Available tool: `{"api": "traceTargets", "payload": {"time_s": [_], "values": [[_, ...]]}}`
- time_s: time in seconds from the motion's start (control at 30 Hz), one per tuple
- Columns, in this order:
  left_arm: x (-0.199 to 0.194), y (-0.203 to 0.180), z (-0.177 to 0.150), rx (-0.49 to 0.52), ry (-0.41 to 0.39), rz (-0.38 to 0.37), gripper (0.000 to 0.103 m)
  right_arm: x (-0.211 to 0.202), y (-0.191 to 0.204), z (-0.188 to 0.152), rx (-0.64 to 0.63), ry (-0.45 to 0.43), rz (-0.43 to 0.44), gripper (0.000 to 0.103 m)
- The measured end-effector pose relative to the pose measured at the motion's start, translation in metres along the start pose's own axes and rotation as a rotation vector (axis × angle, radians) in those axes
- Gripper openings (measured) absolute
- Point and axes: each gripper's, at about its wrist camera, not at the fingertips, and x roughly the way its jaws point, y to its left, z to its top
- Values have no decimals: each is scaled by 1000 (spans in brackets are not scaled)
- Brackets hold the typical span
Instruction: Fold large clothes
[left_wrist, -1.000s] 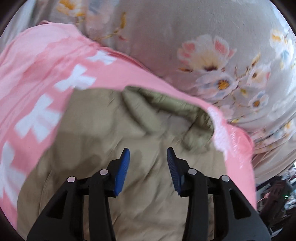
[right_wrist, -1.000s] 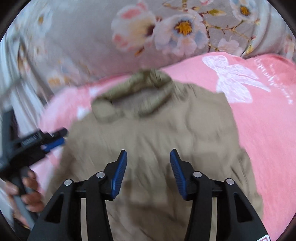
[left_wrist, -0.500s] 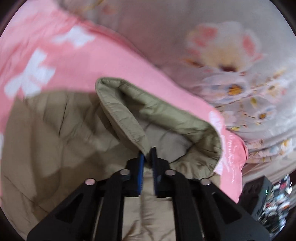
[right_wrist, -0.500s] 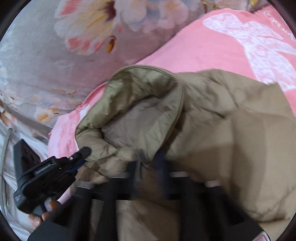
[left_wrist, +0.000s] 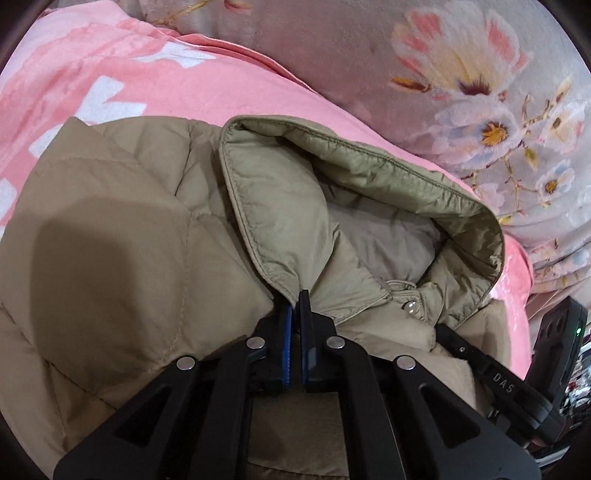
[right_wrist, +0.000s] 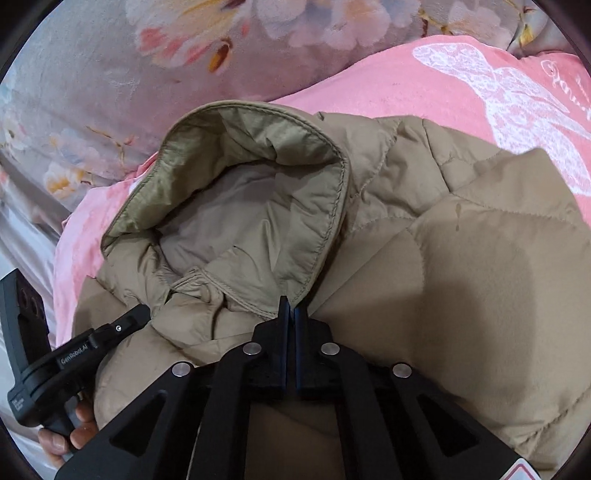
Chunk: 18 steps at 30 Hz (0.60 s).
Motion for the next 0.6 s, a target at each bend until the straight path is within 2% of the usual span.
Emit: {"api": "traceTargets", "payload": {"time_s": [0.13,0.27,0.33,0.37,0.43,0.53,0.6], "values": [[3,-2,-5,42,-29,25,3,4,1,1,-17,-12,-14,0],[-10,3,-6,40,-45,6,5,-12,-14,-4,14,8,30,0],[-35,3,-9,76,-62,31,9,-42,-18,-11,-10,-39,-31,8],[-46,1,-10,96,-77,57,8,-61,-17,-13,-46,-97,-67,14],[-67,-7,-5,136,-123,93,10,-82,-6,-9,-97,-157,-99,14],[-75,-26,13,134,-152,85,10,-74,14,9,-135,-152,-76,14],[-53,-43,22,158,-116,117,10,-48,26,17,-163,-109,-89,11]]}}
